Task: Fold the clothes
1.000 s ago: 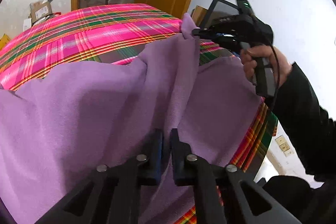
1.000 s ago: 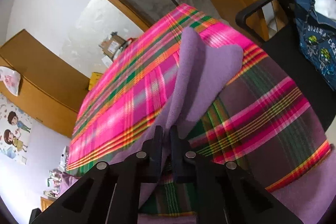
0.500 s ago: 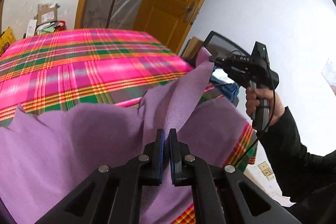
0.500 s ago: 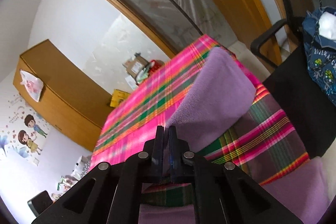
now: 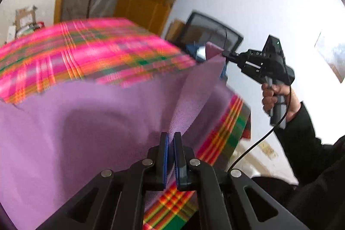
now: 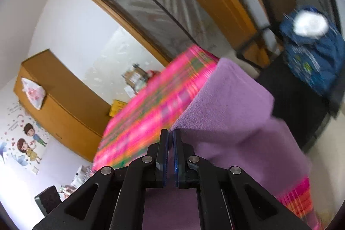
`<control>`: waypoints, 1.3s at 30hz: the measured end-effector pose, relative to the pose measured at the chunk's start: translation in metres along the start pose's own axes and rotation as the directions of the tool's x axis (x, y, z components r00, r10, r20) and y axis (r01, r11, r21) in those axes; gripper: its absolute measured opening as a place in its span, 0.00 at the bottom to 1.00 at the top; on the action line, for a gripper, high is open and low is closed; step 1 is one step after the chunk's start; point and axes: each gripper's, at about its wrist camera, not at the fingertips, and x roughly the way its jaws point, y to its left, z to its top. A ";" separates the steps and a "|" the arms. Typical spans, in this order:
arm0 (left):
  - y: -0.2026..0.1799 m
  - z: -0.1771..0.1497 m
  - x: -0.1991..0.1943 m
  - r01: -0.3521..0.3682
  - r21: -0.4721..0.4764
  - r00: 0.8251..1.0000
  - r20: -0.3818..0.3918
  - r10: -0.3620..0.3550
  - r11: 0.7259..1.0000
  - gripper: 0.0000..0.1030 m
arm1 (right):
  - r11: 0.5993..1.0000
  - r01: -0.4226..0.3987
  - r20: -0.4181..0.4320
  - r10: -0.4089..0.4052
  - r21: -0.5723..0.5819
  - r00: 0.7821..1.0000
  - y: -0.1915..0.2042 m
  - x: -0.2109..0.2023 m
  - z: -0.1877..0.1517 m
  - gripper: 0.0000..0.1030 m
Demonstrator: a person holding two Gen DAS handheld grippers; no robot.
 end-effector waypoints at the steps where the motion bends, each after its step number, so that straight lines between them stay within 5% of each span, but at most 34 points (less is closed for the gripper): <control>1: 0.000 -0.003 0.005 0.002 -0.003 1.000 -0.019 -0.002 1.000 0.05 | 1.000 0.017 -0.018 -0.016 0.023 1.000 -0.009 0.000 -0.006 0.04; 7: 0.005 -0.018 0.019 0.033 -0.035 0.996 -0.082 -0.035 0.999 0.06 | 0.986 0.118 -0.101 -0.106 0.119 0.989 -0.052 -0.005 -0.035 0.08; 12: 0.002 -0.018 0.010 0.060 -0.036 0.996 -0.060 -0.062 0.998 0.07 | 0.979 0.165 -0.033 -0.162 0.116 0.986 -0.056 -0.017 -0.026 0.41; 15: 0.004 -0.017 0.004 0.063 -0.048 0.998 -0.023 -0.064 0.997 0.09 | 0.980 0.165 0.005 -0.166 0.113 0.986 -0.057 -0.020 -0.015 0.42; 22: 0.011 -0.015 0.013 0.038 -0.094 0.999 -0.026 -0.041 0.995 0.10 | 0.983 0.156 -0.019 -0.155 0.096 0.988 -0.061 0.016 0.008 0.40; 24: 0.011 -0.015 0.015 0.038 -0.091 0.999 -0.030 -0.041 0.995 0.10 | 0.985 0.147 -0.028 -0.145 0.090 0.989 -0.059 0.024 0.012 0.03; 31: 0.016 -0.014 0.018 0.039 -0.086 0.998 -0.035 -0.042 0.995 0.10 | 0.996 0.070 0.127 -0.077 0.056 0.989 -0.034 -0.030 0.018 0.03; 36: 0.019 -0.013 0.024 0.043 -0.086 0.997 -0.052 -0.048 0.995 0.10 | 0.954 0.177 0.037 -0.192 0.243 0.981 -0.090 -0.036 -0.015 0.07; 39: 0.016 -0.013 0.024 0.039 -0.072 0.998 -0.055 -0.043 0.997 0.10 | 0.922 0.150 0.015 -0.166 0.357 0.986 -0.119 -0.035 -0.028 0.13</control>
